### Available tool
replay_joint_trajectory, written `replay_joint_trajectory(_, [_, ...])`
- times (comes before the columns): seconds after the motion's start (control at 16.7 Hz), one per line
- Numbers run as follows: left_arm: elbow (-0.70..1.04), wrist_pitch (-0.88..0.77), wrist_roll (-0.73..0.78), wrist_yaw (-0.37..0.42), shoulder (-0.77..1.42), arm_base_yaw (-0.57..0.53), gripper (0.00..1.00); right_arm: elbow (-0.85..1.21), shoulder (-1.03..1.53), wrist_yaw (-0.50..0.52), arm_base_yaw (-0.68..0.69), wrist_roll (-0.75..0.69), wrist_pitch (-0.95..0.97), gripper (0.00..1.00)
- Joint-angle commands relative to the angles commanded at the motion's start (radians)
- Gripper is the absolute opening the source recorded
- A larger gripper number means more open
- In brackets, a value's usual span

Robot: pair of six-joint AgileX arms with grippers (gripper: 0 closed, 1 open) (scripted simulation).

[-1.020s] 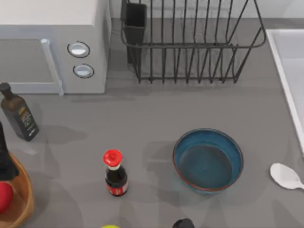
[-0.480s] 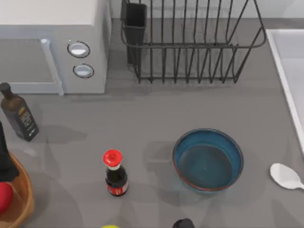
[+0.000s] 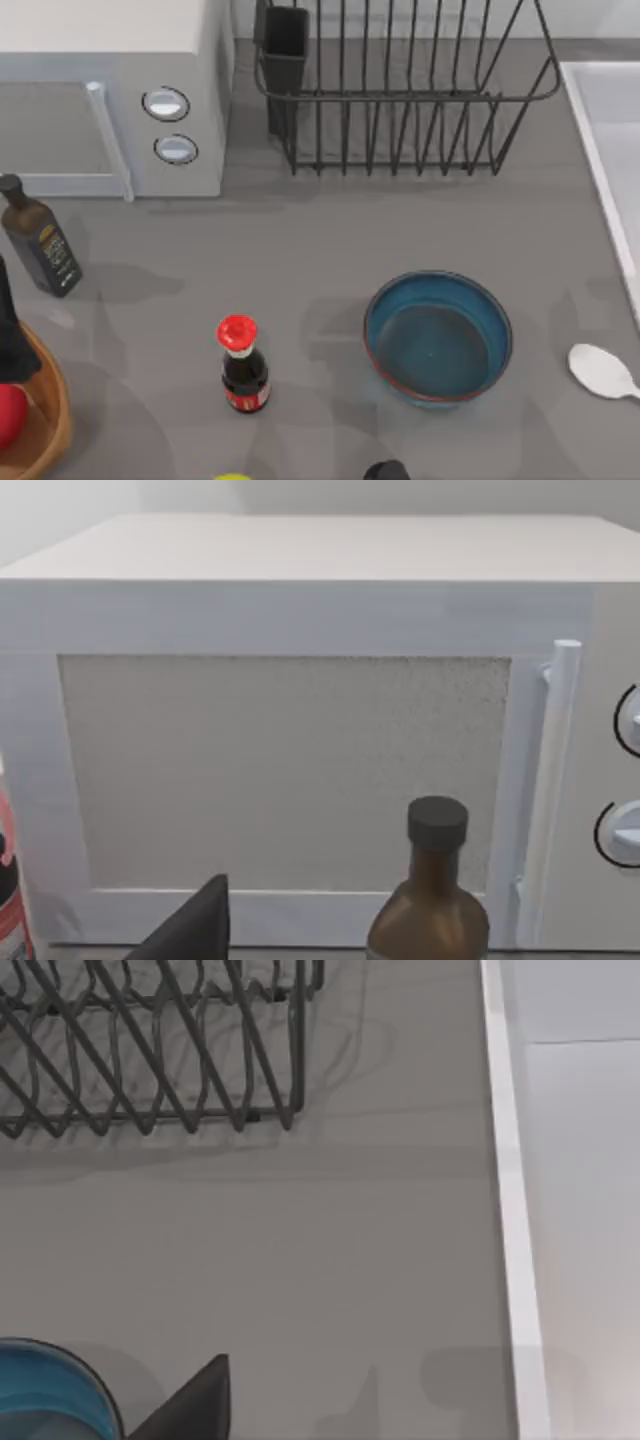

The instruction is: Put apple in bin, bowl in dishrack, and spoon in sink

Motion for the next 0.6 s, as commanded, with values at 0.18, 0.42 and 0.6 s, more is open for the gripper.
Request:
replay_joint_trajectory(0.18, [0.000,0.000,0.000,0.000,0.000,0.000,1.00,0.208,0.260,0.000,0.074,0.075,-0.177,1.00])
replay_joint_trajectory(0.42, [0.000,0.000,0.000,0.000,0.000,0.000,1.00,0.486,0.609,0.000,0.174,0.176,-0.414,1.00])
replay_joint_trajectory(0.6, [0.000,0.000,0.000,0.000,0.000,0.000,1.00,0.675,0.847,0.001,0.241,0.245,-0.576,1.00])
